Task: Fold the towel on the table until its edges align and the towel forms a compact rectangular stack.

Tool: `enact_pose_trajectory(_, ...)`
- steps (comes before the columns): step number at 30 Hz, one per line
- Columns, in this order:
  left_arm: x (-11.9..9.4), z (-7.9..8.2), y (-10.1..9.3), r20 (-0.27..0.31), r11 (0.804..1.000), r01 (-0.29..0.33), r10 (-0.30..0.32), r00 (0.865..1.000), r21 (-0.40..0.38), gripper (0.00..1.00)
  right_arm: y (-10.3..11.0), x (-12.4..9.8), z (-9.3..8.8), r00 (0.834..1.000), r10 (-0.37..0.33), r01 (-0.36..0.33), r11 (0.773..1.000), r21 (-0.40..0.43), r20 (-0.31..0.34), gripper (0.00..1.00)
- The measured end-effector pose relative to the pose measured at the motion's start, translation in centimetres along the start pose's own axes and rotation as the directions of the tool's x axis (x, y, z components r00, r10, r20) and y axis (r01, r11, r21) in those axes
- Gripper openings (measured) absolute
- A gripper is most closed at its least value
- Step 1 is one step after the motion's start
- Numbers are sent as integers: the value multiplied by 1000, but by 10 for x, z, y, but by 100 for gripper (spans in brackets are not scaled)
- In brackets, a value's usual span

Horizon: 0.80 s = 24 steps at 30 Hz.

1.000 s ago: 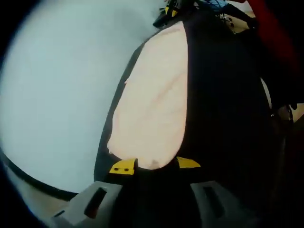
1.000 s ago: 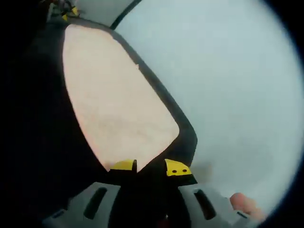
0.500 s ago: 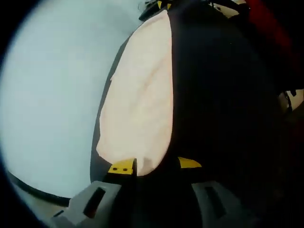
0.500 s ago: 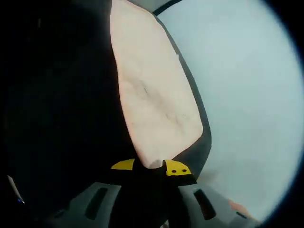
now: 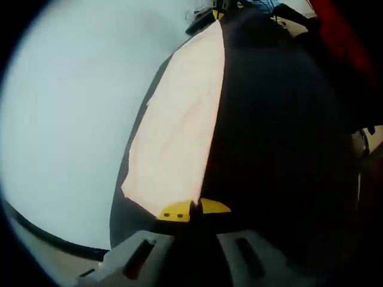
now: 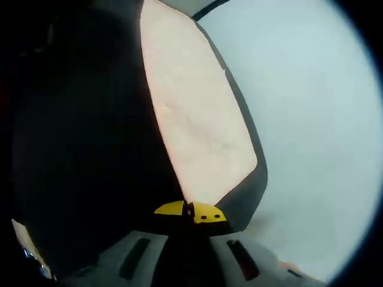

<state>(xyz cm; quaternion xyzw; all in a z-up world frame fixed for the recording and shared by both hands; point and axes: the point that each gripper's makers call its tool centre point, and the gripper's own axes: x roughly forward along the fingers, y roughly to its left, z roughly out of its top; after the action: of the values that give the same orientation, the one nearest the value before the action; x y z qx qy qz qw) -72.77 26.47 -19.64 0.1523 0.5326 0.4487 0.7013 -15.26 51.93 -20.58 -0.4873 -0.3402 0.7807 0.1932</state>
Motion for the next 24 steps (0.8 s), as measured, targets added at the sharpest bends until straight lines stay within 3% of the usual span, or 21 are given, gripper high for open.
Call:
enact_pose_trajectory(8,-29,14,2,87,997,-16,23,996,-81,0,5,-32,3,1000,-13,13,1000,-14,23,0)
enact_pose_trajectory(12,-41,20,-11,97,998,-3,9,995,-61,0,18,-51,7,999,4,-2,1000,-27,42,0)
enact_pose_trajectory(18,-63,32,-28,132,998,31,-24,991,-48,0,26,-68,-7,999,7,-6,1000,-29,43,0)
enact_pose_trajectory(24,-88,42,-42,159,996,73,-64,985,-48,0,46,-93,-8,997,48,-47,999,-16,59,0)
